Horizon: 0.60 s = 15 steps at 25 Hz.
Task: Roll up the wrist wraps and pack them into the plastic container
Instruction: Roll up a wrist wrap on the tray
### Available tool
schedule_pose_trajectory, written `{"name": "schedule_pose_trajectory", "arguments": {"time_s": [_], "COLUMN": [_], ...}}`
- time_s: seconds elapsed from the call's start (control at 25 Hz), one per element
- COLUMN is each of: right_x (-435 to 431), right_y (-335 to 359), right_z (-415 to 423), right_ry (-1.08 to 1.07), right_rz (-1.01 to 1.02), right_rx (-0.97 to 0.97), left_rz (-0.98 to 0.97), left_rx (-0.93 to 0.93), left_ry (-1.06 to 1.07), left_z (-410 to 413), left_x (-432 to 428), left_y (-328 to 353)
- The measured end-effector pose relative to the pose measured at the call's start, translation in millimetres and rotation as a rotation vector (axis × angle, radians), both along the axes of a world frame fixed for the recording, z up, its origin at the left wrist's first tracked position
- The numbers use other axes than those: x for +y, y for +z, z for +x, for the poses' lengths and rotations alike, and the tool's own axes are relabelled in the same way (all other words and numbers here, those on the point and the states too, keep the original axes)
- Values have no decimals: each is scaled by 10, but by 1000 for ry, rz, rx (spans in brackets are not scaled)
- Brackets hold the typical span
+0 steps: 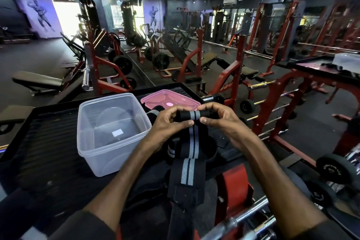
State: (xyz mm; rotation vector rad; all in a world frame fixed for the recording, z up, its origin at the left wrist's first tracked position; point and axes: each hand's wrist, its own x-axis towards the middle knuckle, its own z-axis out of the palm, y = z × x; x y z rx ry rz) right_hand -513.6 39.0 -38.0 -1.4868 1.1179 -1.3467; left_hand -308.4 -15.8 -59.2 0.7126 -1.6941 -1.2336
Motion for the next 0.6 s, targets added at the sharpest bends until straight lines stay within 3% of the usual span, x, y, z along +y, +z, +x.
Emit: {"name": "schedule_pose_trajectory", "arguments": {"time_s": [0.08,0.2,0.36,0.48,0.6], "right_x": [-12,-1,183,205,202], "right_y": [65,118,125,80,25], "right_z": [32,122,160,146,146], "right_ry": [11,-68,11,33,4], "right_rz": [183,285,118,-77,-132], "right_rx": [-135,-75,152,102,5], "left_rz": [-18,-136,-176,-161,-68], "left_rx": [29,14,34,27,-123], "left_ry": [25,70,106,51,-78], "left_z": [-1,-8,3,53,135], "left_x": [15,30,82,118,118], "left_y": [-24,-25,-10,49,121]}}
